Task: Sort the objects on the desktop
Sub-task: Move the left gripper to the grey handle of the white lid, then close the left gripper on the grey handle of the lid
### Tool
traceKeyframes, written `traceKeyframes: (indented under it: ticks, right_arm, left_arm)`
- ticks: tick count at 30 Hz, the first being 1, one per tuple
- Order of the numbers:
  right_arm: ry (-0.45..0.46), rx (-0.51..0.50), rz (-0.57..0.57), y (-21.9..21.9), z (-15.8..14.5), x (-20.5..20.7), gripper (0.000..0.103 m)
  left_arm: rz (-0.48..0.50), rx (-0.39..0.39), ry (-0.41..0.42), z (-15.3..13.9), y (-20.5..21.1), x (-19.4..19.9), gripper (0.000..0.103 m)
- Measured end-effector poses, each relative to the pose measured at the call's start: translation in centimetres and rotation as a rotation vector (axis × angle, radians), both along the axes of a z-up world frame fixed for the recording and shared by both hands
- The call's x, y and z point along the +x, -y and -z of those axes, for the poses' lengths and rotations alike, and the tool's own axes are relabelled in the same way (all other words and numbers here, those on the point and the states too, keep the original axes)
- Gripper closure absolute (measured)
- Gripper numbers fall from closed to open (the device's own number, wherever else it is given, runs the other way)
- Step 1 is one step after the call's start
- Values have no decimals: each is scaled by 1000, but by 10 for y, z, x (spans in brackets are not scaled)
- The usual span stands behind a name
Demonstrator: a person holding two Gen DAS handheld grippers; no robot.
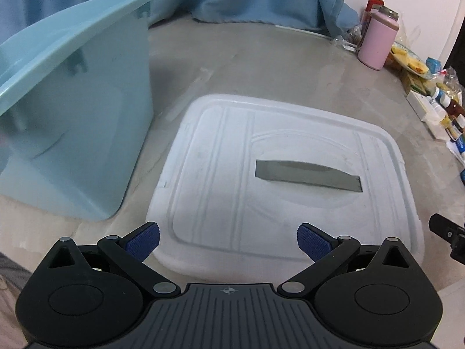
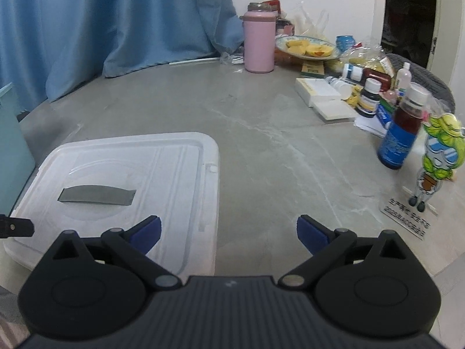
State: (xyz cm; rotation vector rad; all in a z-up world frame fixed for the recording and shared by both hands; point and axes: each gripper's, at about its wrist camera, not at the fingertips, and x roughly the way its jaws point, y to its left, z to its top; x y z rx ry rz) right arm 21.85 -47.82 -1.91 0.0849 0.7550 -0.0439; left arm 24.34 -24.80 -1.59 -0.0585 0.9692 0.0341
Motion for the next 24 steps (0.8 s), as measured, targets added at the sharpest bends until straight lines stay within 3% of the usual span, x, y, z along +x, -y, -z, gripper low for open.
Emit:
traceKeyframes:
  ticks: [10, 24]
  right_arm:
    - [-54, 17, -50, -13, 8, 35, 3]
    - [-157, 32, -59, -36, 24, 77, 3]
  left_arm:
    - [23, 66, -32, 4, 3, 48, 1]
    - [24, 43, -98, 21, -4, 94, 0]
